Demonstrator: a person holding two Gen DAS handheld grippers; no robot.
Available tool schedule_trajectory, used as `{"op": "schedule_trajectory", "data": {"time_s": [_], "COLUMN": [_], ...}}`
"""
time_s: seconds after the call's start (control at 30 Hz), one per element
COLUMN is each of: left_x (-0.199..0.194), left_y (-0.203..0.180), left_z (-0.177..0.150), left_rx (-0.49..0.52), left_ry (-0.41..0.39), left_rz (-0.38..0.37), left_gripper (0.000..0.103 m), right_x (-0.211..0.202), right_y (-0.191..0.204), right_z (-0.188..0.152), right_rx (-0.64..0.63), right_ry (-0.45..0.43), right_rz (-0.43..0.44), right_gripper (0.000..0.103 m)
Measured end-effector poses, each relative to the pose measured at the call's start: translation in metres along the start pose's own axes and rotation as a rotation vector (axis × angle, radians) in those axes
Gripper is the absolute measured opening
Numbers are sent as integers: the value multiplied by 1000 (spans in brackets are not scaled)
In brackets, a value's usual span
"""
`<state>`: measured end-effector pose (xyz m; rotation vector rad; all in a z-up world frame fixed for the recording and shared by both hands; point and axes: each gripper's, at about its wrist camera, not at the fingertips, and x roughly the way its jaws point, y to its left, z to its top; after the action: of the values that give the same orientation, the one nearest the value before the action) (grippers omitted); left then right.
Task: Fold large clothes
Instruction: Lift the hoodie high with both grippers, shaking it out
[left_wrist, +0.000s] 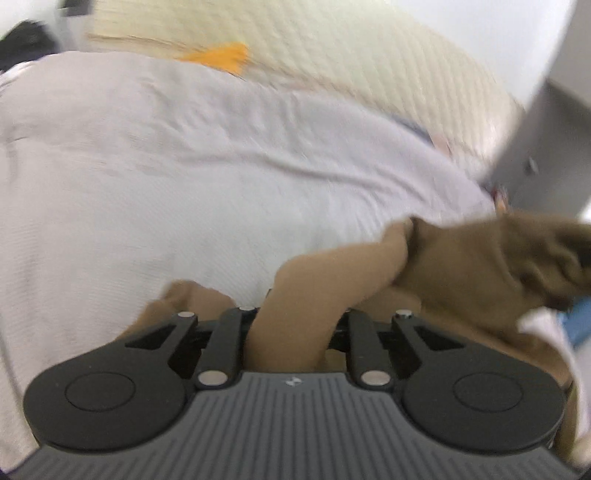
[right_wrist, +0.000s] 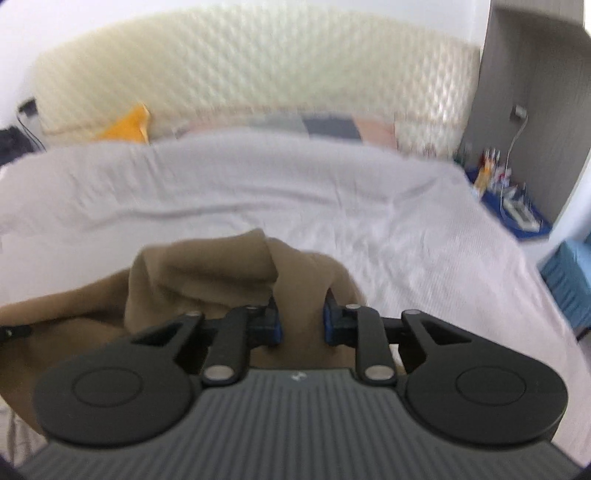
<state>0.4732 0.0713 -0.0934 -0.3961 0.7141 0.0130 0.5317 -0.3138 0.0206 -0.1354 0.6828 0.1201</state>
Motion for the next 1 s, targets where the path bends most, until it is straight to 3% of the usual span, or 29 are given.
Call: {"op": "schedule_trajectory", "data": {"time_s": [0.13, 0.27, 0.47, 0.77, 1.0], "left_x": [-50, -123, -236, -420, -563], "left_y": [16, 26, 39, 66, 69], "left_z": [8, 17, 24, -7, -43], "left_rx": [-48, -44, -45, -64, 9], "left_ry": [-74, -233, -426, -673, -833], "left_rz": [29, 85, 105, 106, 71], "left_gripper": [19, 18, 18, 17, 17], "right_x": [-61, -123, -239, -394, -456], "right_y": [0, 3, 9, 24, 19], "right_z": [13, 22, 35, 23, 8], "right_rx": [-18, -23, -16, -19, 31], "right_ry": [-102, -216, -453, -771, -866], "right_rz": [26, 41, 58, 60, 71], "right_gripper": [20, 18, 16, 14, 13]}}
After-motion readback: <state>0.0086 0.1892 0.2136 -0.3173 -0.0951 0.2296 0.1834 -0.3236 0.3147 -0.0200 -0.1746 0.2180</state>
